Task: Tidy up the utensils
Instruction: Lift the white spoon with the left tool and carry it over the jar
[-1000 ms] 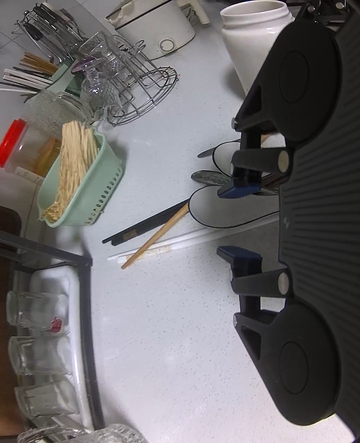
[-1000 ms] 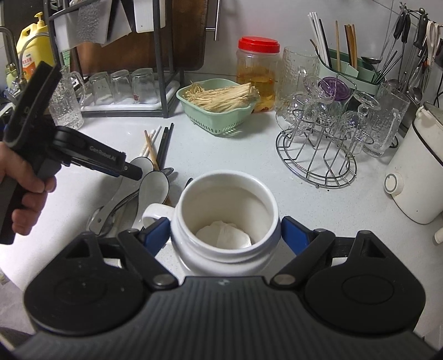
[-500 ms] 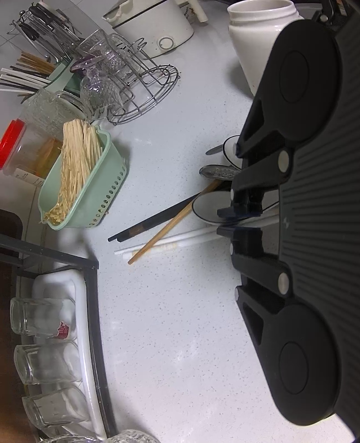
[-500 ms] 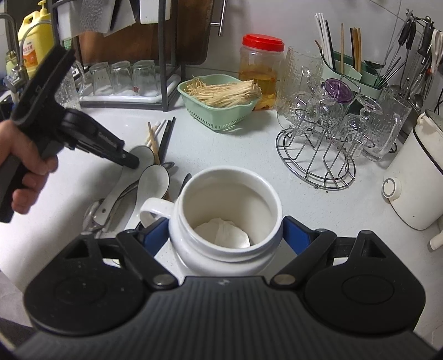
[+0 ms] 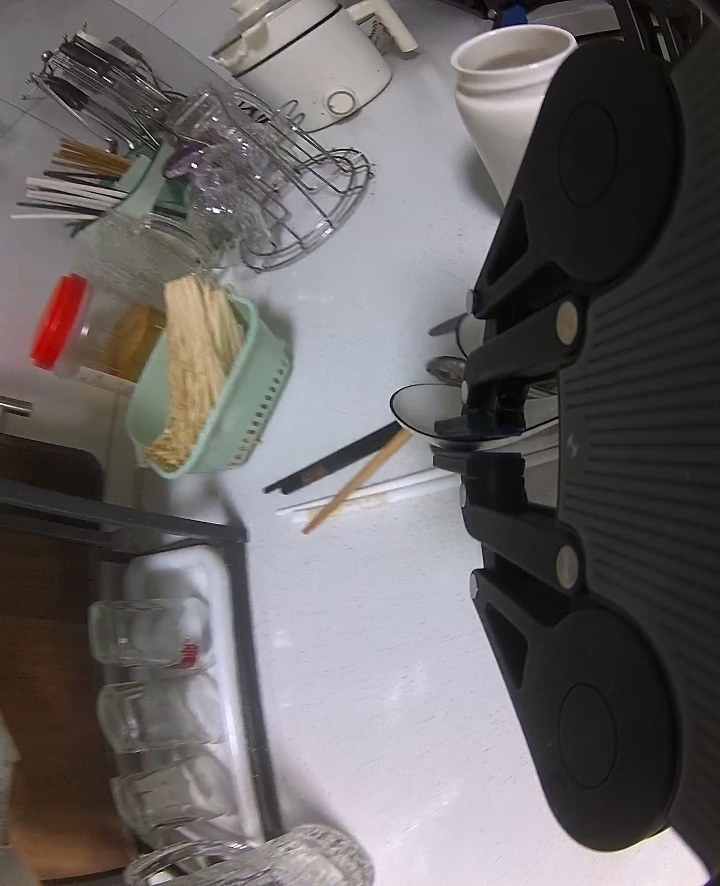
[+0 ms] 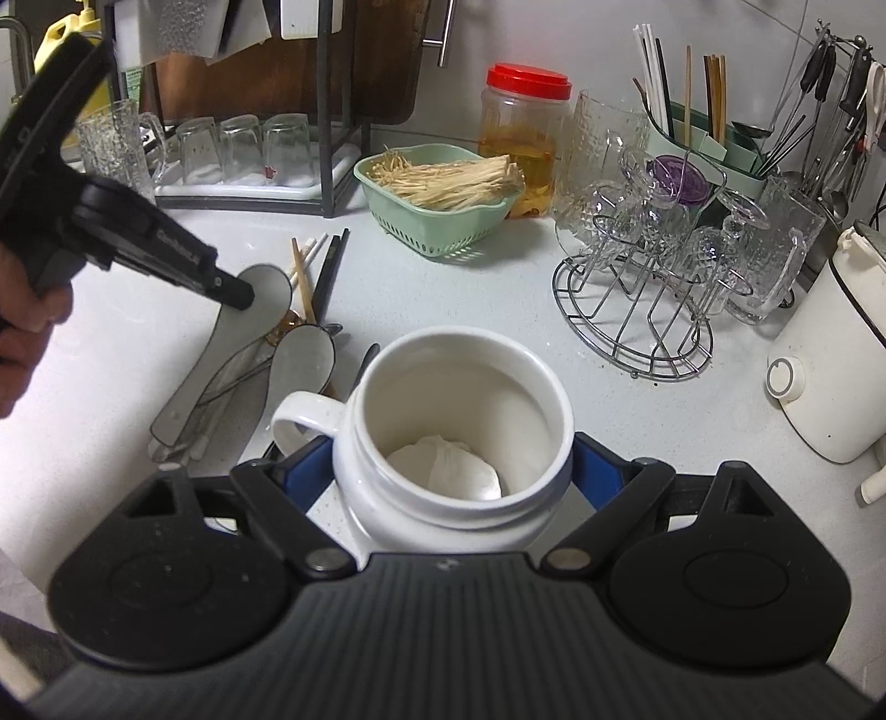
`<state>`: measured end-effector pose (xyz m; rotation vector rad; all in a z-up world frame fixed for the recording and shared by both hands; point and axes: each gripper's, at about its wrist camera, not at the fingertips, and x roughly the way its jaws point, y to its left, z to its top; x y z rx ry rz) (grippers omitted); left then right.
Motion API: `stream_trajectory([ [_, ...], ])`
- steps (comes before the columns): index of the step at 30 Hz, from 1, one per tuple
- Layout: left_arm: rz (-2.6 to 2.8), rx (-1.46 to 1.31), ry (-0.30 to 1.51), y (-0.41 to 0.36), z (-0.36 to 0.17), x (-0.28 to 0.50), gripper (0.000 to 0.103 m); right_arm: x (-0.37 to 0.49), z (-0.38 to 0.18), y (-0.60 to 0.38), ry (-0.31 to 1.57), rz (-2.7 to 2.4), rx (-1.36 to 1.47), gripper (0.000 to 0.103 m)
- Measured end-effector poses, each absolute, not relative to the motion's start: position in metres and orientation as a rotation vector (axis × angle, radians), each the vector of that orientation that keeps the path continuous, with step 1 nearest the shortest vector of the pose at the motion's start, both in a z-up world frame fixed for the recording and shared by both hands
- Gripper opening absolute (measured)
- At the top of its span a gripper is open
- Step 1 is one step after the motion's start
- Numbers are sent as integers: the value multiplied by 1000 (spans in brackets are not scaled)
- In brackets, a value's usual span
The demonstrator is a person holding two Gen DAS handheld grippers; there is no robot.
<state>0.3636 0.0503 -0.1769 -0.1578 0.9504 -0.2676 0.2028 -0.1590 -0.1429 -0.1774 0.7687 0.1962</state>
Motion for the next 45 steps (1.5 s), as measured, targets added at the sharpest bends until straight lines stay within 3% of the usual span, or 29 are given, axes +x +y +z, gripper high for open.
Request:
stream_trajectory([
  [29, -444, -194, 731, -6, -73, 353, 5, 208, -153, -177, 813, 262, -58, 91],
  [45, -622, -102, 703, -81, -64, 350, 5, 208, -153, -178, 808, 264, -55, 91],
])
